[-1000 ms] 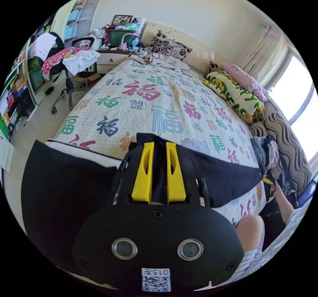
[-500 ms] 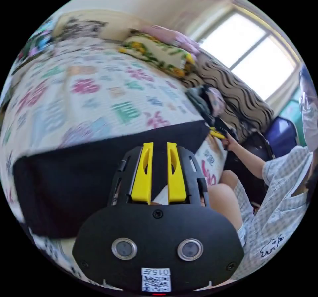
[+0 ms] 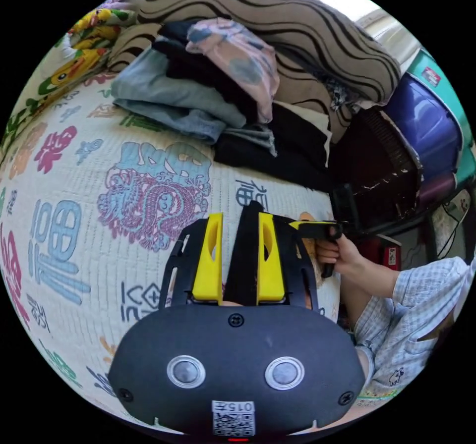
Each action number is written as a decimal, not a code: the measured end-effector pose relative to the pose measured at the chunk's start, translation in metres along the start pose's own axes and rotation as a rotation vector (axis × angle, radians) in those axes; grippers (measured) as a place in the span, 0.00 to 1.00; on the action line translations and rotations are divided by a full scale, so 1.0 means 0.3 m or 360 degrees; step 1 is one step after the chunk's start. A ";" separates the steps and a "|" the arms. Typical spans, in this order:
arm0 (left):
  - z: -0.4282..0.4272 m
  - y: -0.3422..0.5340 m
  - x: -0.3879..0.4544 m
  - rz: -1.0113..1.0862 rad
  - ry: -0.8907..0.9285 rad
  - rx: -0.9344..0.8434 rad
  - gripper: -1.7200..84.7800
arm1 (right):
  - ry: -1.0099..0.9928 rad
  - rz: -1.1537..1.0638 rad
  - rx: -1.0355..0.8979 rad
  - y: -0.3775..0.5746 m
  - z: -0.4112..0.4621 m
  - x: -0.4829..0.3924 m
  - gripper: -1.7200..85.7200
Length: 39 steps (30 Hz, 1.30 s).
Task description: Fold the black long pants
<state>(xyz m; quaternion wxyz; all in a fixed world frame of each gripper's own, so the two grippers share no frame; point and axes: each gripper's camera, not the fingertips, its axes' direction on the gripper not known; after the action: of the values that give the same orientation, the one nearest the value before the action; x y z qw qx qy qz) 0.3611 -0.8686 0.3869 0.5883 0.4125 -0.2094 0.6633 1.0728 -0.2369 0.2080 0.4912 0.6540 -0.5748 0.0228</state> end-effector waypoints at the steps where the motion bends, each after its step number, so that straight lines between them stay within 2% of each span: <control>1: 0.089 -0.019 -0.015 -0.0004 0.0041 -0.0068 0.14 | -0.0024 0.0020 0.0017 0.009 -0.005 0.011 0.05; 5: 0.251 -0.007 -0.014 0.0051 0.0044 -0.0097 0.13 | -0.0031 0.0030 0.0051 0.040 -0.008 0.027 0.04; 8: 0.318 0.022 -0.028 0.0016 0.0222 -0.0130 0.14 | -0.0048 0.0036 0.0051 0.062 -0.004 0.041 0.04; 10: 0.352 0.041 -0.021 0.0013 0.0216 -0.0145 0.13 | -0.0055 0.0036 0.0057 0.080 0.001 0.048 0.04; 13: 0.413 0.075 -0.017 -0.0040 0.0086 -0.0144 0.07 | -0.0050 0.0034 0.0061 0.111 0.014 0.057 0.03; 14: 0.443 0.080 -0.013 -0.0030 0.0193 -0.0181 0.05 | -0.0052 0.0038 0.0058 0.124 0.019 0.062 0.03; 24: 0.370 0.094 0.173 0.0148 0.0083 -0.0178 0.02 | -0.0051 0.0028 0.0073 0.245 -0.001 0.064 0.03; 27: 0.301 0.073 0.282 0.0257 0.0124 -0.0029 0.02 | 0.0074 -0.0075 0.0120 0.251 -0.087 0.010 0.03; 33: 0.015 0.037 0.474 0.0447 0.0369 0.0492 0.02 | 0.0340 -0.0379 0.0345 0.247 -0.287 -0.261 0.03; 36: -0.197 0.168 0.462 0.0514 0.0512 0.0680 0.02 | 0.0379 -0.0612 0.0317 0.351 -0.238 -0.443 0.03; 39: -0.425 0.444 0.370 0.0550 0.0616 0.0793 0.02 | 0.0288 -0.0799 0.0187 0.523 -0.071 -0.586 0.03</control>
<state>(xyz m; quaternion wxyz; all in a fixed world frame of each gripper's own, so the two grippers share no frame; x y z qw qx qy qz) 0.1996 -0.7331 0.4298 0.3776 0.3685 0.0073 0.8494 0.9033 -0.0718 0.2114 0.4922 0.7986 -0.3462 -0.0079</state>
